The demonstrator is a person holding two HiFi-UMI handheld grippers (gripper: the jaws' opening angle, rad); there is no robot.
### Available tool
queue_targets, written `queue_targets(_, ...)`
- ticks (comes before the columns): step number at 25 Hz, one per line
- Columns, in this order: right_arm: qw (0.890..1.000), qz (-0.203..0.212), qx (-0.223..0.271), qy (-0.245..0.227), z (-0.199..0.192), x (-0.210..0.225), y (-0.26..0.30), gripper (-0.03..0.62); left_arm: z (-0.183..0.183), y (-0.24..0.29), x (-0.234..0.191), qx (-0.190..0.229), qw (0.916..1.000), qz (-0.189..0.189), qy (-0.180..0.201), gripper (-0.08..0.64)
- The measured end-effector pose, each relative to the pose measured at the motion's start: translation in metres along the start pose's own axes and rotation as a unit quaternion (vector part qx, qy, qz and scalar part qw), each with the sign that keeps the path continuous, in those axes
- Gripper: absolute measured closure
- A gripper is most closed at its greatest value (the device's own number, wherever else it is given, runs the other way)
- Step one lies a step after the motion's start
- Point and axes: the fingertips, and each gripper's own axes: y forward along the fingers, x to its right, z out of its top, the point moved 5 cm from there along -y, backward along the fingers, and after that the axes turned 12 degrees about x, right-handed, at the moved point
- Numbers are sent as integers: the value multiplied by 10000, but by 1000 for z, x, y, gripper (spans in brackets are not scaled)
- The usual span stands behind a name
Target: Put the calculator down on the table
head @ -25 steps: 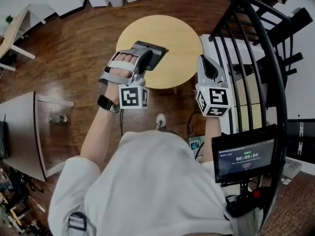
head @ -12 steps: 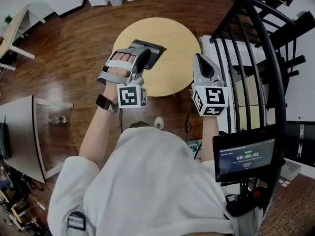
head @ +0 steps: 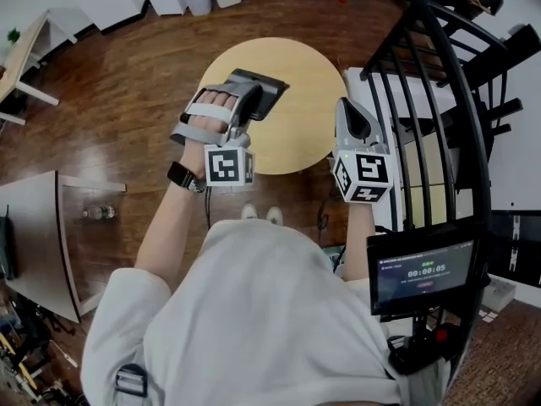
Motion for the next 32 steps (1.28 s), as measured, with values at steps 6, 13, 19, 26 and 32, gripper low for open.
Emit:
queue_targets(6,10000,-79,-22,-45,0,-13,3,589,-11,-6,-2,75,10000,47,38,462)
queue_targets(13,9995,-249,-172,-90,-3,-28,10,589,-32,1,3,210,9997,51,79,462)
queue_targets(19,9986,-358,-376,-84,-20,-37,6,589,-40,15,39,375,9988,-302,16,462)
queue_targets(26,9982,-524,-282,35,-35,-24,3,590,-44,47,63,328,9991,-278,-36,460)
queue_targets(32,9978,-557,-336,118,-58,-9,14,589,-46,82,77,259,9988,-388,-140,460)
